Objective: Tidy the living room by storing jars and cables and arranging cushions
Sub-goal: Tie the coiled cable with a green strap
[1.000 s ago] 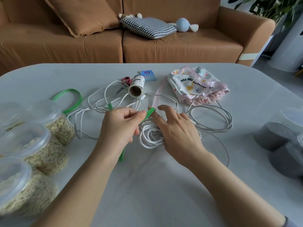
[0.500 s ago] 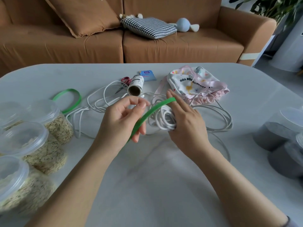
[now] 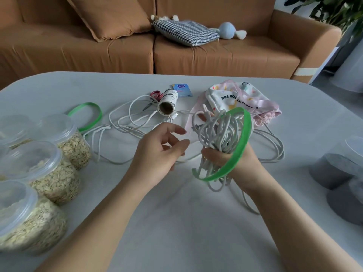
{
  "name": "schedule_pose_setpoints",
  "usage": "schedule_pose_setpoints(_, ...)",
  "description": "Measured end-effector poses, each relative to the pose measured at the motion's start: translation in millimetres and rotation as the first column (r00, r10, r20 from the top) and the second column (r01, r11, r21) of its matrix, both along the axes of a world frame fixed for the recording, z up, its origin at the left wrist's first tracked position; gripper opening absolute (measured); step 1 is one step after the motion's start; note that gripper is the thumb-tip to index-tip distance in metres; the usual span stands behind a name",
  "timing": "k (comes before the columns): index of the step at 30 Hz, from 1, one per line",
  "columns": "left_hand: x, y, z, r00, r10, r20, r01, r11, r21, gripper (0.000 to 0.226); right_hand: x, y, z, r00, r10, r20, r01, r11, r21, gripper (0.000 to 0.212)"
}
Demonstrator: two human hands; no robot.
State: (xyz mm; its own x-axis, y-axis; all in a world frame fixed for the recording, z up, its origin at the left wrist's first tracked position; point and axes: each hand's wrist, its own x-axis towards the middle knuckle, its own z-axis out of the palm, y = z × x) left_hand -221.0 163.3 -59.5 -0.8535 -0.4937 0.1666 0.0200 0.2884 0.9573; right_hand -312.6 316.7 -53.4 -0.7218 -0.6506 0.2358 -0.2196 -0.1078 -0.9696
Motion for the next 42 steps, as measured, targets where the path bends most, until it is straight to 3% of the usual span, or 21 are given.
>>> schedule_pose_setpoints(4, 1.3, 1.1, 2.2, 0.994, 0.015, -0.107, -0.022, 0.998, -0.060, 0.018, -2.0, 0.0, -0.8, 0.988, 0.125, 0.086, -0.119, 0.990, -0.078, 0.047)
schedule_pose_setpoints(7, 2.3, -0.5, 5.5, 0.985, 0.013, -0.171, -0.024, 0.998, -0.062, 0.020, -4.8, 0.0, -0.5, 0.968, 0.186, 0.170, -0.166, 0.978, -0.126, 0.056)
schedule_pose_setpoints(13, 2.3, -0.9, 5.9, 0.978, -0.059, -0.201, 0.042, 0.995, -0.088, 0.025, -1.1, 2.5, 2.4, 0.872, 0.363, 0.328, -0.323, 0.931, -0.170, 0.035)
schedule_pose_setpoints(19, 2.6, -0.7, 5.2, 0.966, -0.095, -0.238, 0.066, 0.989, -0.129, 0.024, 0.1, 3.0, -1.5, 0.832, 0.378, 0.405, -0.346, 0.926, -0.154, 0.033)
schedule_pose_setpoints(24, 2.1, -2.1, 3.9, 0.956, -0.105, -0.274, 0.022, 0.957, -0.290, 0.013, 3.4, 4.7, 0.4, 0.770, 0.420, 0.480, -0.323, 0.906, -0.273, 0.042)
schedule_pose_setpoints(28, 6.0, -5.3, 5.4, 0.943, -0.199, -0.268, 0.030, 0.851, -0.525, 0.005, -1.8, 5.9, -2.5, 0.781, 0.402, 0.479, -0.321, 0.915, -0.245, 0.054)
schedule_pose_setpoints(32, 7.9, -5.7, 4.5, 0.939, -0.241, -0.246, 0.043, 0.792, -0.609, 0.007, -11.1, 7.7, -7.0, 0.805, 0.386, 0.451, -0.321, 0.922, -0.215, 0.075)
schedule_pose_setpoints(36, 6.4, -5.7, 1.1, 0.945, -0.207, -0.255, 0.005, 0.785, -0.619, 0.007, -12.9, 6.6, -9.7, 0.893, 0.294, 0.339, -0.279, 0.956, -0.093, 0.061)
schedule_pose_setpoints(39, 6.8, -5.8, -0.7, 0.945, -0.220, -0.240, 0.027, 0.788, -0.615, 0.011, -10.2, 4.1, -8.3, 0.953, 0.191, 0.234, -0.189, 0.982, -0.030, 0.036)
schedule_pose_setpoints(42, 7.3, -4.8, -1.3, 0.944, -0.232, -0.233, 0.015, 0.739, -0.674, 0.016, -10.5, 1.6, -9.6, 0.973, 0.150, 0.175, -0.158, 0.987, 0.028, 0.037)
